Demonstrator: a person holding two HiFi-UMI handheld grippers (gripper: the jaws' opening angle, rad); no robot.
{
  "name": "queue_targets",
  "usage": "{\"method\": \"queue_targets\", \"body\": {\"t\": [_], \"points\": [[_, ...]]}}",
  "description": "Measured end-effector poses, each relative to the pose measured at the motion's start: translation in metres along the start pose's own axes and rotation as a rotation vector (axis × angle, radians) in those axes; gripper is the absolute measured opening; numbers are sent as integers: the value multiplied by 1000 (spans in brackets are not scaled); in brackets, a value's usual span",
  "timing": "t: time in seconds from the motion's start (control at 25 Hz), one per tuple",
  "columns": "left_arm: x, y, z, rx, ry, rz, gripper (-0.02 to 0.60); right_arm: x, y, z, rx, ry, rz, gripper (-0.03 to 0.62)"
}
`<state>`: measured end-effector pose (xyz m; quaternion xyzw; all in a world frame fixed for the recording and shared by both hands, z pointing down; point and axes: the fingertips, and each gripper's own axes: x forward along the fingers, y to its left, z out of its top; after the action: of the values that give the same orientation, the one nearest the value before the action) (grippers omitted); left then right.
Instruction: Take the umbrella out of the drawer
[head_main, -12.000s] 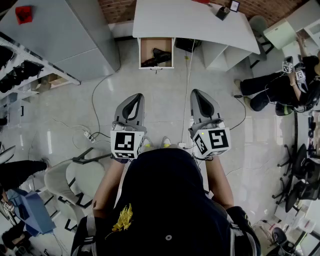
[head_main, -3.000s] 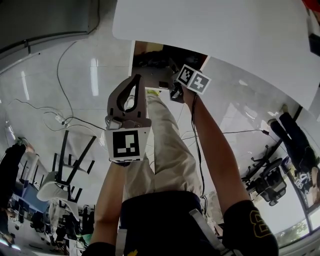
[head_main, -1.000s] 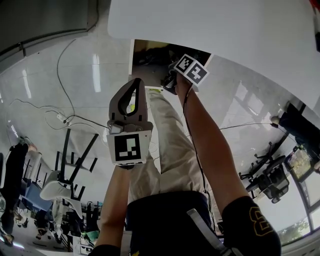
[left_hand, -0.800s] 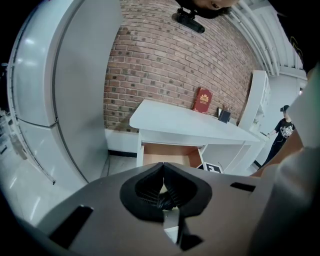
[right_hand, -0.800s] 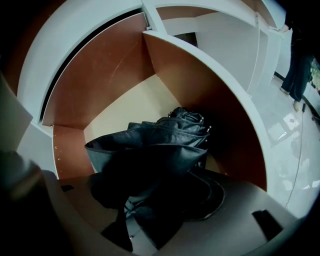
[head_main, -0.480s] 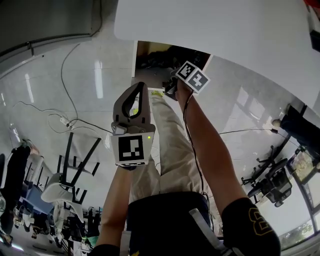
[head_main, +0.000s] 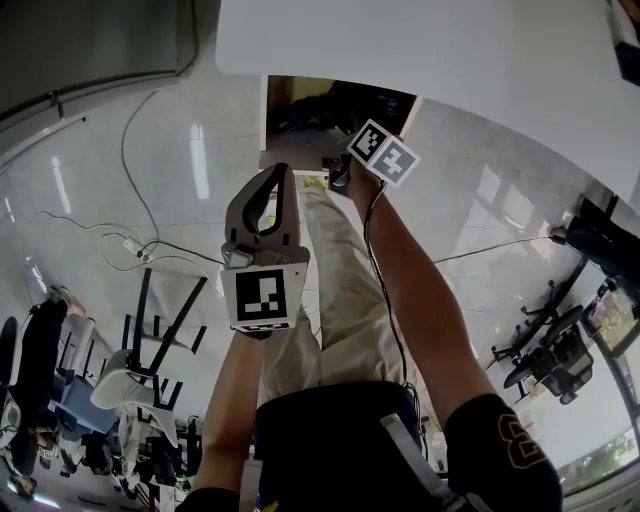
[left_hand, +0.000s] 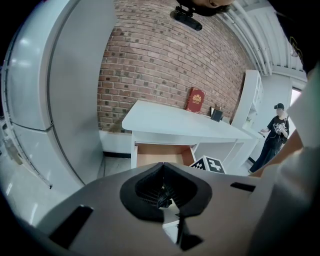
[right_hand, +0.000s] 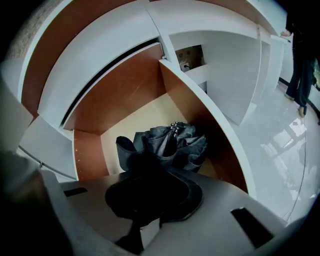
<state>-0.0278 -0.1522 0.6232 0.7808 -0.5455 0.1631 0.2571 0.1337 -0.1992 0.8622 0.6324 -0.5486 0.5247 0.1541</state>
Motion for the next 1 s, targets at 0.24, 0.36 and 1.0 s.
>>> {"method": "queue_targets", "body": {"t": [0.24, 0.36, 1.0], "points": [[1, 2, -4, 12, 2, -10, 18, -5, 11, 6, -69, -28, 24, 55], [5, 2, -13, 79, 8, -43, 18, -6, 12, 6, -100, -35, 27, 52], [-8, -16, 51, 158, -52, -72, 18, -65, 15, 19, -26, -26, 27, 44]]}}
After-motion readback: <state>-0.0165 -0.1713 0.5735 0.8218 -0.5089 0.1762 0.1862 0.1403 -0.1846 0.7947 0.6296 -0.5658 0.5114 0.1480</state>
